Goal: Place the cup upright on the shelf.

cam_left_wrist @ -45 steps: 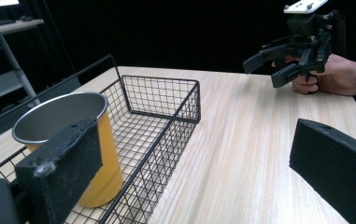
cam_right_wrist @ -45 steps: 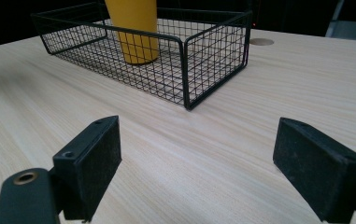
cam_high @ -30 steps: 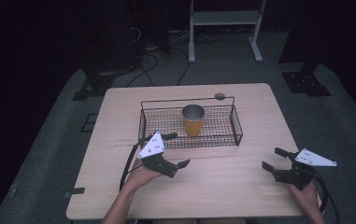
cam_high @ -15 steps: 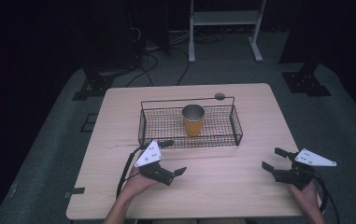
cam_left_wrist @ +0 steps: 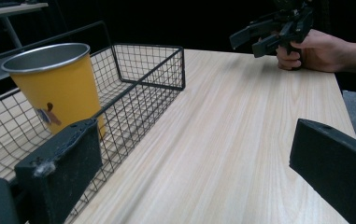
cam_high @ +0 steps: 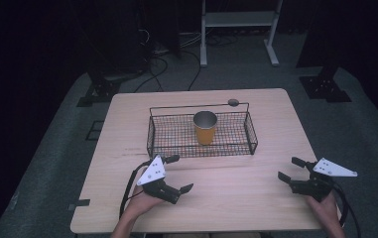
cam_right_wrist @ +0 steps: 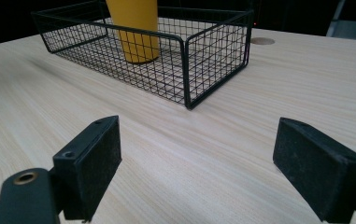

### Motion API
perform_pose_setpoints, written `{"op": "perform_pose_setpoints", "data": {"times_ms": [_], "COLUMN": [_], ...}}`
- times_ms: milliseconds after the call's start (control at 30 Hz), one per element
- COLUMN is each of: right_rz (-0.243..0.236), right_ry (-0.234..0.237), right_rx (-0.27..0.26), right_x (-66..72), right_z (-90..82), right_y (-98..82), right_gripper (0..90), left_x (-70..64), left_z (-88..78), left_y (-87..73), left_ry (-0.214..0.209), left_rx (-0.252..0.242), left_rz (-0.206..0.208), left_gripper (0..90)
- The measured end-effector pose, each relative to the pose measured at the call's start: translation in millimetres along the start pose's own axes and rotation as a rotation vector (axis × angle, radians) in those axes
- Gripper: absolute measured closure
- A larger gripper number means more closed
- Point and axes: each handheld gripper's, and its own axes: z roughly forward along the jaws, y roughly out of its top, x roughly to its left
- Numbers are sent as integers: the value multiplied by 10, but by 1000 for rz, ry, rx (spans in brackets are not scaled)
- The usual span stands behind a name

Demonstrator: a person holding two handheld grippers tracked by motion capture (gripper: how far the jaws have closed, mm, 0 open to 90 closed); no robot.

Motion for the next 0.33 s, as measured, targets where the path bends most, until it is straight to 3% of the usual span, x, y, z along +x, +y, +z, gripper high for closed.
{"op": "perform_pose_setpoints", "data": {"times_ms": [333], "right_rz": [-2], "right_ry": [3], "right_rx": [-1], "right_x": [1], "right_z": [0], "right_y": [0], "right_gripper": [142], "left_x": [-81], "left_z": [-78], "left_y": [-76], "left_ry": [18], "left_rx": [-17], "left_rz": [-31], "left_gripper": [18]}}
